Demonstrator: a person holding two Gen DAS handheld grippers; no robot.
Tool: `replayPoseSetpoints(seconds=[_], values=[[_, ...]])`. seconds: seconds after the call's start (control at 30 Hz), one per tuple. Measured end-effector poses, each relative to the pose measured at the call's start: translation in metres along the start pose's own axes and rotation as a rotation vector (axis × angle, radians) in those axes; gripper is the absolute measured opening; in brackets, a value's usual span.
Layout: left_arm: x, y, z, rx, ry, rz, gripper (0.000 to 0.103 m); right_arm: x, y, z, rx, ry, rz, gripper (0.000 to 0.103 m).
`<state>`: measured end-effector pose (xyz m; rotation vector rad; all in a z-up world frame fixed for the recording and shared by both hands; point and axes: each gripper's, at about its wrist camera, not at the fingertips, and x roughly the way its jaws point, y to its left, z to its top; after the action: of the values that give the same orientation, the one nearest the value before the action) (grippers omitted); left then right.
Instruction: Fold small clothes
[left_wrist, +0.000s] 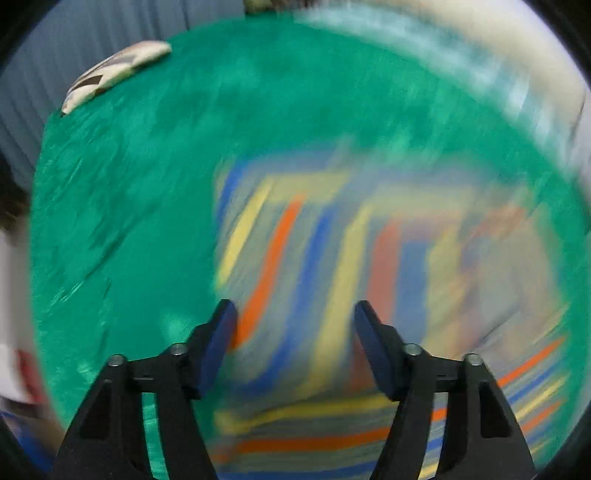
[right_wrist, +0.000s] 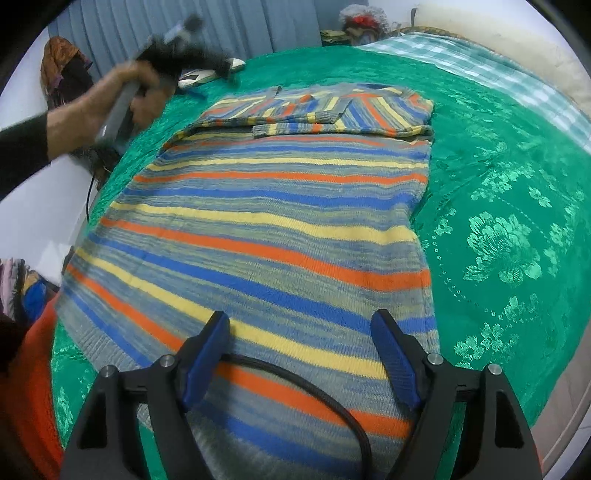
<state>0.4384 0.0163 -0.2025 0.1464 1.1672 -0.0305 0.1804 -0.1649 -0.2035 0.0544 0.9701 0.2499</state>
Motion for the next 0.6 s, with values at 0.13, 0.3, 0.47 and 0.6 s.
replayPoseSetpoints(seconds=[0.13,0.3,0.47,0.6], values=[[-0.004,0.038,-0.033,-0.072,-0.058,0.044,0.083,-0.002,-0.001,-0.002,-0.006,0.005,0.004,0.079],[-0.053,0.039,-0.026,-0.105,-0.158,-0.061,0.077,-0.006,0.000,-0.004,-0.019,0.031,0.004,0.079],[-0.072,-0.041,-0.006,0.068,-0.211,-0.199,0.079,-0.002,0.004,-0.003,-0.034,0.049,-0.009,0.082],[-0.048,-0.103,-0.005,0.127,-0.185,-0.208,0.080,0.002,0.008,-0.004,-0.025,0.045,-0.030,0.085]])
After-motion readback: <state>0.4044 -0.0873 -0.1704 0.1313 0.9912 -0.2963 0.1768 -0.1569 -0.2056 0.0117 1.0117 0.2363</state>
